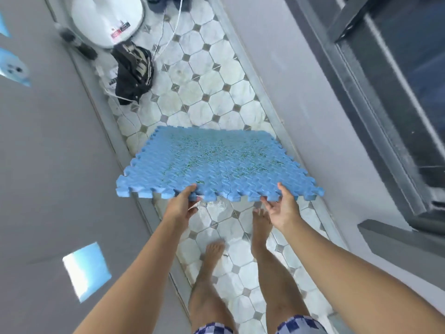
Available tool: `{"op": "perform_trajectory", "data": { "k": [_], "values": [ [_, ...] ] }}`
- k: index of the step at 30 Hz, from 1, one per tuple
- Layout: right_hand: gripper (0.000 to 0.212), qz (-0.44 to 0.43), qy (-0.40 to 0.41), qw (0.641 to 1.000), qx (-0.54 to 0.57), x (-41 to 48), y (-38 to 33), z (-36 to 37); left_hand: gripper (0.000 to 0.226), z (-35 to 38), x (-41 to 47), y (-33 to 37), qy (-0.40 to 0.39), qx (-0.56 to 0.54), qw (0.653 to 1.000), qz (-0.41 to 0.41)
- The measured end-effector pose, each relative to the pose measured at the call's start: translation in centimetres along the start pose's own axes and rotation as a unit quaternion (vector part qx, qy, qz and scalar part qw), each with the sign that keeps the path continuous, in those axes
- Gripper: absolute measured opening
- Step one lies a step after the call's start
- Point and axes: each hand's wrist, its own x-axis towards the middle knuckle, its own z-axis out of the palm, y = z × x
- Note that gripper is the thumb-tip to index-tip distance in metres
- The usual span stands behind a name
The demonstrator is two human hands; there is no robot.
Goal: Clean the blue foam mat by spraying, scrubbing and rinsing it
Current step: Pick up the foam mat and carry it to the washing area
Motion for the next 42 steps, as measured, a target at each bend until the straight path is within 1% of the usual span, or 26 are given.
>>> {"op": "perform_trajectory", "data": {
  "k": [3,5,6,9,11,12,13,16,17,20,22,26,28,30,32,35,37,39,41,42],
  "values": [
    [0.026,0.012,0.044,0.998,0.046,-4.8,0.1,-3.8,0.015,0.4,-3.5,0.4,0.008,0.084,0.996,0.038],
    [0.016,0.013,0.065,0.993,0.1,-8.2,1.0,-7.2,0.017,0.8,-5.8,0.0,-0.028,0.129,0.99,0.041],
    [0.015,0.01,0.079,0.988,0.13,-9.9,1.8,-9.2,0.019,1.0,-7.1,-0.4,-0.049,0.154,0.986,0.038],
    [0.024,0.01,0.123,0.968,0.22,-14.3,5.1,-15.5,0.014,1.8,-10.9,-2.3,-0.09,0.22,0.971,0.029],
    [0.023,0.014,0.145,0.949,0.278,-17.5,7.1,-19.1,0.013,2.8,-13.6,-4.0,-0.118,0.274,0.954,0.031],
    [0.027,0.014,0.152,0.939,0.309,-19.0,8.1,-20.9,0.014,3.5,-14.8,-5.0,-0.137,0.305,0.942,0.036],
    [0.029,0.013,0.159,0.928,0.338,-20.4,9.0,-22.7,0.015,4.2,-15.9,-6.2,-0.16,0.335,0.928,0.04],
    [0.004,-0.012,0.184,0.887,0.424,-23.8,12.3,-28.0,0.014,6.1,-18.9,-10.3,-0.223,0.429,0.875,0.038],
    [0.004,-0.021,0.19,0.87,0.454,-24.6,13.7,-29.8,0.017,6.8,-19.9,-11.8,-0.24,0.46,0.854,0.034],
    [0.01,-0.041,0.215,0.818,0.532,-26.3,18.0,-34.8,0.026,9.0,-22.8,-16.7,-0.282,0.547,0.788,0.023],
    [0.01,-0.047,0.228,0.783,0.576,-27.6,20.7,-37.8,0.023,10.3,-24.9,-20.4,-0.309,0.596,0.74,0.023],
    [0.026,-0.038,0.264,0.719,0.642,-30.0,26.5,-42.6,0.022,12.0,-29.4,-29.1,-0.358,0.683,0.636,0.022],
    [0.025,-0.034,0.275,0.682,0.677,-31.2,28.9,-44.6,0.025,12.2,-31.6,-33.6,-0.37,0.72,0.587,0.02],
    [0.024,-0.031,0.289,0.641,0.711,-32.4,31.1,-46.4,0.026,12.2,-33.6,-38.0,-0.385,0.743,0.547,0.017],
    [0.025,-0.037,0.296,0.607,0.737,-33.7,32.8,-48.2,0.025,11.9,-35.4,-42.2,-0.397,0.754,0.523,0.021],
    [0.015,-0.036,0.317,0.562,0.763,-35.6,34.9,-51.1,0.025,10.8,-37.6,-47.8,-0.4,0.775,0.489,0.024],
    [0.012,-0.043,0.331,0.529,0.78,-36.7,36.5,-52.8,0.03,9.7,-38.7,-51.1,-0.399,0.793,0.46,0.028],
    [0.01,-0.035,0.348,0.505,0.789,-37.4,37.9,-54.4,0.031,8.7,-39.2,-54.2,-0.398,0.807,0.436,0.026],
    [0.008,-0.02,0.36,0.487,0.796,-37.4,39.5,-55.8,0.028,7.6,-39.8,-56.8,-0.389,0.821,0.418,0.023],
    [0.008,-0.018,0.36,0.479,0.8,-37.4,40.2,-56.4,0.03,7.2,-40.0,-58.0,-0.385,0.827,0.41,0.022]
  ]
}}
